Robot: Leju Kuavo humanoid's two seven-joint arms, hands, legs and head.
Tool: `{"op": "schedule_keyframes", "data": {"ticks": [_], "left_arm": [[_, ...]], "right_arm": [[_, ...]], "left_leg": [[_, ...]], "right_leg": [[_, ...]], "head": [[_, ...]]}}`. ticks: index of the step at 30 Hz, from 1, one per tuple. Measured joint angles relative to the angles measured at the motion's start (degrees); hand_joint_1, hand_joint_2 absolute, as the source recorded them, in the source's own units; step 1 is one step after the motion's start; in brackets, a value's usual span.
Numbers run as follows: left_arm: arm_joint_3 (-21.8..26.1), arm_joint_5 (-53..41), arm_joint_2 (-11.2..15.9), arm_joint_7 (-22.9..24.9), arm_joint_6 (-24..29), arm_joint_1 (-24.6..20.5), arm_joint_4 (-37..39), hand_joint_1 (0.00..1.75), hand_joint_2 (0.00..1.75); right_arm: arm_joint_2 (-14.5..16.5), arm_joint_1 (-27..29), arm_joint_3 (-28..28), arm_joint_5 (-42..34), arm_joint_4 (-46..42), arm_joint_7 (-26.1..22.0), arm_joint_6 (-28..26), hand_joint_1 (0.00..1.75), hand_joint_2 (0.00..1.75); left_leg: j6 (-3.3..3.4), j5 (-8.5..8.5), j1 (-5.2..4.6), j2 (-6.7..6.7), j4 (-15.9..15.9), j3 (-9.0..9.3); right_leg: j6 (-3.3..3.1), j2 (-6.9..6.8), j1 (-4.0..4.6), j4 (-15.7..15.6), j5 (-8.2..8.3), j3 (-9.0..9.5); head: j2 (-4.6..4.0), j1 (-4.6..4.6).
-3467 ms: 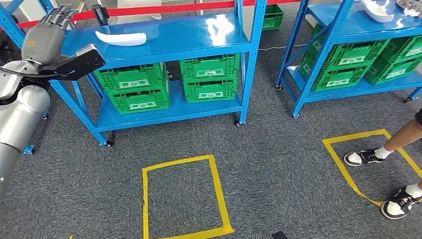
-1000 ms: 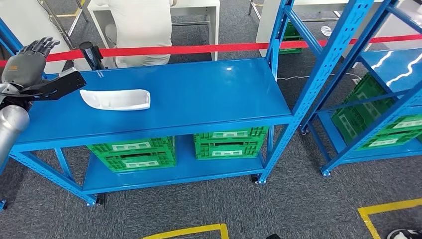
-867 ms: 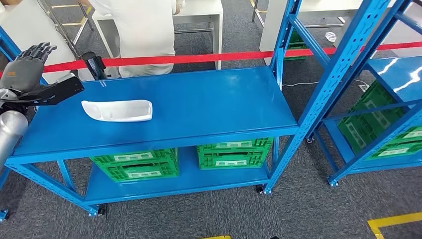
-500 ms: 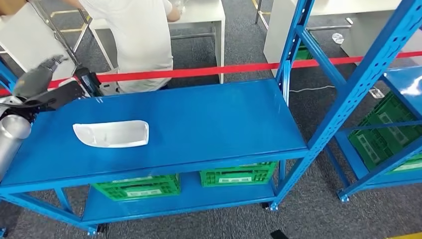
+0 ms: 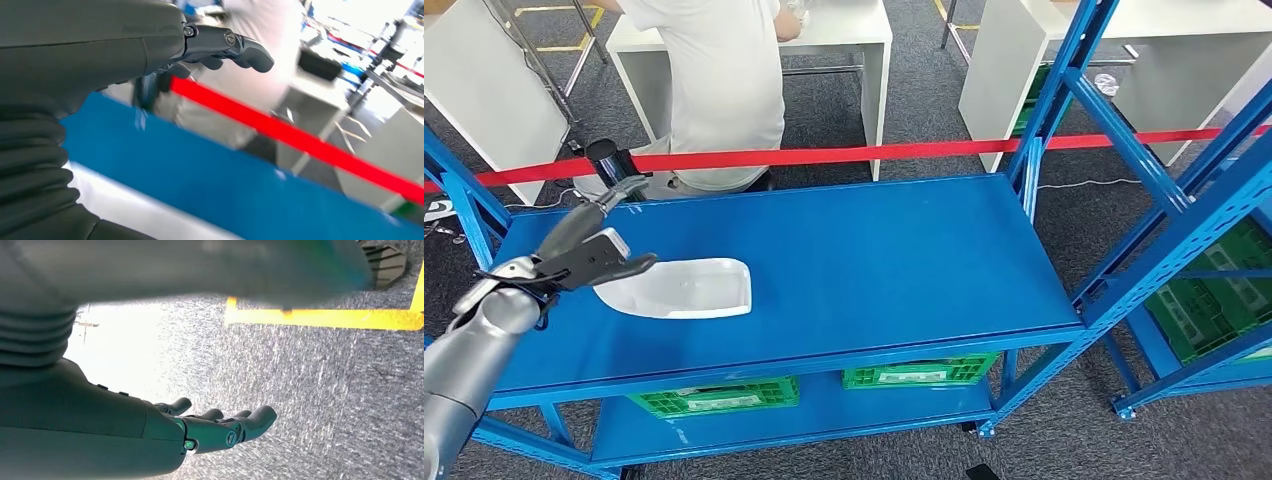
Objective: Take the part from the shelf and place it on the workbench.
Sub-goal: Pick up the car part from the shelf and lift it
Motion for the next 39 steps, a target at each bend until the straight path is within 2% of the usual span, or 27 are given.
{"op": "schedule_keyframes", "data": {"ticks": [3,8,16,23,27,31,39], "left_arm": [[-0.87,1.24,0.02,-1.11,-0.74,2.7,-2.54,0.0,1.75],[-1.72,2.39,0.2,-1.35,-1.84,4.76,-5.44,0.0,1.75],[-5.89,0.52,0.77,0.45,0.94,11.82,-13.53,0.0,1.75],[-8.21,-1.23,1.13,1.1,2.45,14.0,-15.26,0.0,1.75],[-8.77,-2.47,1.15,1.37,3.28,14.56,-15.3,0.0,1.75],[-9.58,-5.88,0.99,2.59,6.4,14.46,-14.44,0.0,1.75],[-10.44,-9.16,-0.76,3.89,12.82,10.96,-5.55,0.0,1.75]], "right_arm": [[-0.01,0.03,-0.66,-0.1,0.0,-0.01,-0.04,0.0,1.75],[0.01,0.04,-1.32,-0.22,0.0,-0.02,-0.04,0.0,1.75],[-0.01,0.18,-2.52,-0.04,0.0,-0.22,-0.09,0.0,1.75],[-0.02,0.48,-2.84,0.56,0.0,-1.1,-0.02,0.0,1.75],[-0.01,0.54,-2.84,0.62,0.0,-1.09,0.03,0.0,1.75],[-0.01,0.54,-2.85,0.7,0.0,-0.95,0.04,0.0,1.75],[0.01,0.53,-3.35,1.27,0.0,-0.98,-0.01,0.0,1.75]], "left_leg": [[0.27,-0.25,-0.09,0.01,0.04,-0.01],[0.3,-0.36,-0.12,0.01,0.05,0.06],[0.28,-0.36,-0.11,0.02,-0.19,0.4],[0.26,-0.35,-0.07,0.03,-0.31,0.45],[0.26,-0.36,-0.07,0.03,-0.32,0.46],[0.24,-0.37,-0.07,0.03,-0.32,0.49],[0.24,-0.37,-0.07,0.03,-0.32,0.53]], "right_leg": [[0.77,-0.05,-0.12,-0.47,-0.28,0.25],[1.94,-0.08,-0.22,-0.7,-0.43,0.36],[2.0,-0.09,-0.18,-0.72,-0.46,0.53],[1.95,-0.1,-0.13,-0.71,-0.5,0.55],[1.96,-0.1,-0.13,-0.71,-0.53,0.54],[1.98,-0.09,-0.14,-0.71,-0.55,0.52],[1.98,-0.08,-0.14,-0.71,-0.55,0.56]], "head": [[0.0,0.01],[0.0,0.01],[0.0,0.01],[0.0,-0.01],[0.0,-0.01],[0.0,-0.01],[0.0,-0.01]]}}
